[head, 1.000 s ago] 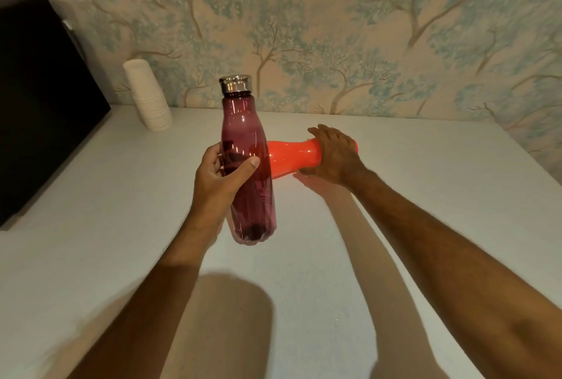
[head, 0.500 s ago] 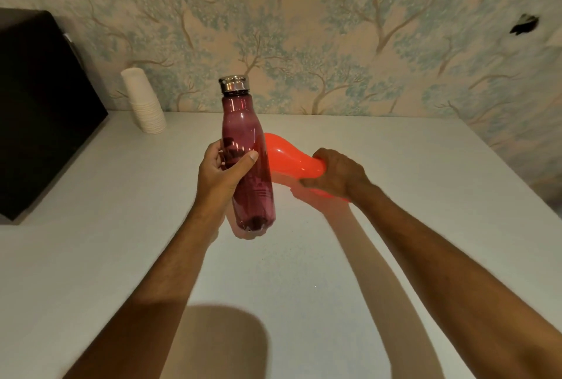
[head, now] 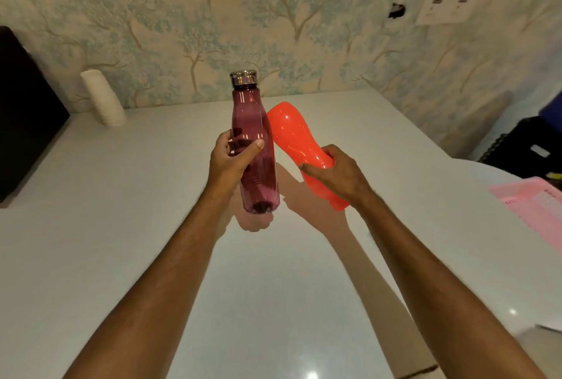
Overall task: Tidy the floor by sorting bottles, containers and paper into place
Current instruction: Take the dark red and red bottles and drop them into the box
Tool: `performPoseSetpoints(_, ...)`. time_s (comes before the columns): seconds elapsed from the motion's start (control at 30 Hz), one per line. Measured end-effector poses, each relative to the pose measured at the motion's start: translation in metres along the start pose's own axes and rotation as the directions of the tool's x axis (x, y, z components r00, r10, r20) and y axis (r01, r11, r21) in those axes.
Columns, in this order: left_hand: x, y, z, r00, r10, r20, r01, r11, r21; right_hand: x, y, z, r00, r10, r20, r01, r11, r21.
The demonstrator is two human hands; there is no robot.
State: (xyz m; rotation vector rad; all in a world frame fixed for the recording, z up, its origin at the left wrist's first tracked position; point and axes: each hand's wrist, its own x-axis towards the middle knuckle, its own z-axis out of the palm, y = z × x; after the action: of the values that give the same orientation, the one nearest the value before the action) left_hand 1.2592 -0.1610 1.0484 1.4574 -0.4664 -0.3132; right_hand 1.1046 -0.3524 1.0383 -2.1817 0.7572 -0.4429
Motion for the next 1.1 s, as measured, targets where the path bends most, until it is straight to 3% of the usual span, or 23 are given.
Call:
performPoseSetpoints(0.53,-0.232,0.006,0.105,0.950,-0.060,0.306,0.070,0.997,-0.023,-0.295,0.073,-0.093,0.929,0.216,-0.300,-0.145,0.959,0.243)
performPoseSetpoints(0.83,-0.356,-0.015,0.137,0.864,-0.127,0.488,0.147,0.989,-0.003,-0.448,0.112,-0.097,0.829,0.393,-0.398,-0.266,0.903,0.336)
performPoseSetpoints(1.1,-0.409,-0.049,0.148,0.747,-0.238,0.621,0.241,0.967,0.081,-0.518,0.142,-0.064,0.728,0.561,-0.394,-0.340,0.794,0.503)
